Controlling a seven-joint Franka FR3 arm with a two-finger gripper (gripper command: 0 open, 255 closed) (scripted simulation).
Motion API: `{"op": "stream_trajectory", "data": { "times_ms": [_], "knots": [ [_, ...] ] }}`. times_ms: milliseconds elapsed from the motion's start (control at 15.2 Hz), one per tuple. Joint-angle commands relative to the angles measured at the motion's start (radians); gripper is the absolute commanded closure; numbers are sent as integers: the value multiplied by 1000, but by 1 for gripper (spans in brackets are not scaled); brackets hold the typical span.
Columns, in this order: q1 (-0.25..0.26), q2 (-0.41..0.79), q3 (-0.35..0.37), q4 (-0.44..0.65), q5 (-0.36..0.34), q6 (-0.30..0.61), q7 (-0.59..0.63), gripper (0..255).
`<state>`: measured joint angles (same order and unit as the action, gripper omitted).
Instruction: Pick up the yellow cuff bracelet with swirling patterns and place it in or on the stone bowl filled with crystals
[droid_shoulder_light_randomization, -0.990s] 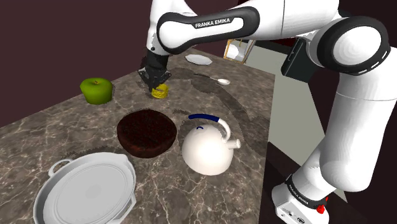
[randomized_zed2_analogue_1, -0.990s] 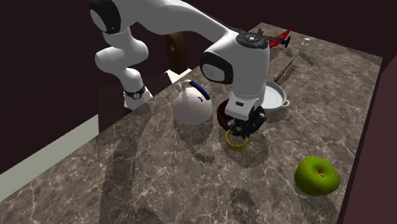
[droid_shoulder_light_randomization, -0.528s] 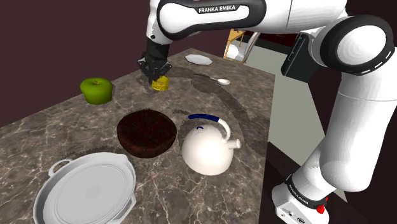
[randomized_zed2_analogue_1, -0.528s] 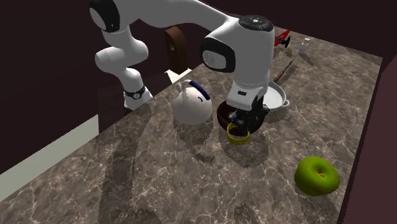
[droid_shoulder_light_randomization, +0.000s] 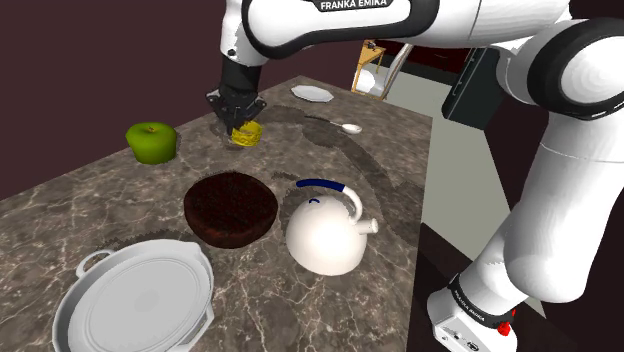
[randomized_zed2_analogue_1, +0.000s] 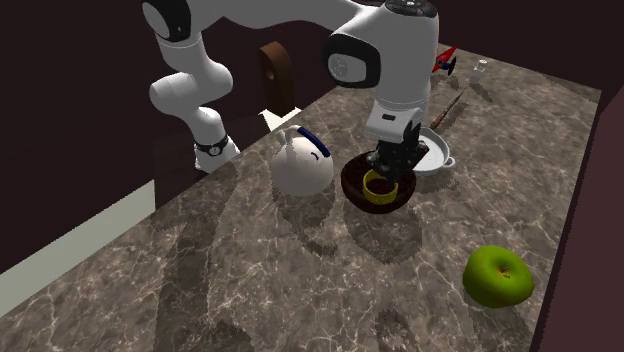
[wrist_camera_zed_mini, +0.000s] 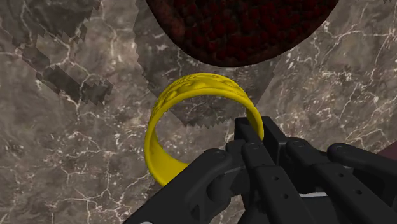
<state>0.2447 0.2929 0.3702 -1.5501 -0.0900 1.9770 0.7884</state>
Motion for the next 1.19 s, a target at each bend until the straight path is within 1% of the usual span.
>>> {"op": "stream_trajectory", "data": {
  "times_ms": [0, 528, 1122],
  "knots": [
    [23, -25, 14, -34, -1, 10, 42, 255],
    [122, -79, 70, -103, -19, 24, 209, 255],
    [122, -58, 65, -199, -34, 138, 220, 255]
  ]
}}
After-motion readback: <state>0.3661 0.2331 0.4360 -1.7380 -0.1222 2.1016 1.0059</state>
